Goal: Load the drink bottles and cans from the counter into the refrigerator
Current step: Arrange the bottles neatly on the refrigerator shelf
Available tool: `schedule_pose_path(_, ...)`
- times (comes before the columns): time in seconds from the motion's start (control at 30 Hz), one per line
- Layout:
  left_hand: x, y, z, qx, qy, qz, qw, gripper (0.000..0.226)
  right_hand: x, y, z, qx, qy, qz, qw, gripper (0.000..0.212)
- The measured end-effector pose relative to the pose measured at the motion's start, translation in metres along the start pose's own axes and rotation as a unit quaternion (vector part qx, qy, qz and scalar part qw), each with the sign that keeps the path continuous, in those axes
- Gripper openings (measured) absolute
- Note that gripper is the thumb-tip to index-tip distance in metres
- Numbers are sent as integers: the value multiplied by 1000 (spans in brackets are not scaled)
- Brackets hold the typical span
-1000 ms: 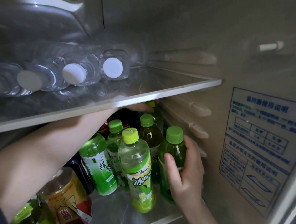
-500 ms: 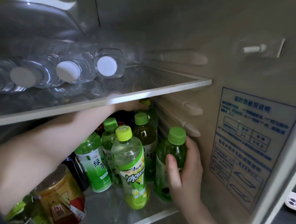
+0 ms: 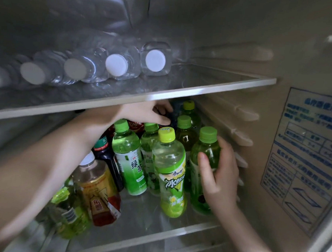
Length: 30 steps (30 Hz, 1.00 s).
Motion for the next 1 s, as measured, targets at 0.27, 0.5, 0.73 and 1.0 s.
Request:
schedule_pose_path(0.27,-12,-1,-8,45,-46,-50,997,19,-1,0,3,4,3,8,1000,51)
schedule_pose_path(0.5,4,2,-19,13,-31,-21,999,23,-1,-1,3,8,0,1,1000,52)
schedule_pose_path(0.73,9,3,-25,11,-23,-49,998,41,-2,-1,1,13,8,15,1000,47)
schedule_pose_path(1.0,11,4,-32,143,-13,-7,990,40,-1,-2,3,6,20,23,1000,48)
Point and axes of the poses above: each hand's wrist, its own x-axis towards the middle knuckle, its own y-axis out of the back of the hand, z = x × y, the point moved 5 cm from there along x, towards the middle knuckle, and after that the axes turned 8 degrees about z, right-handed, at the moved point
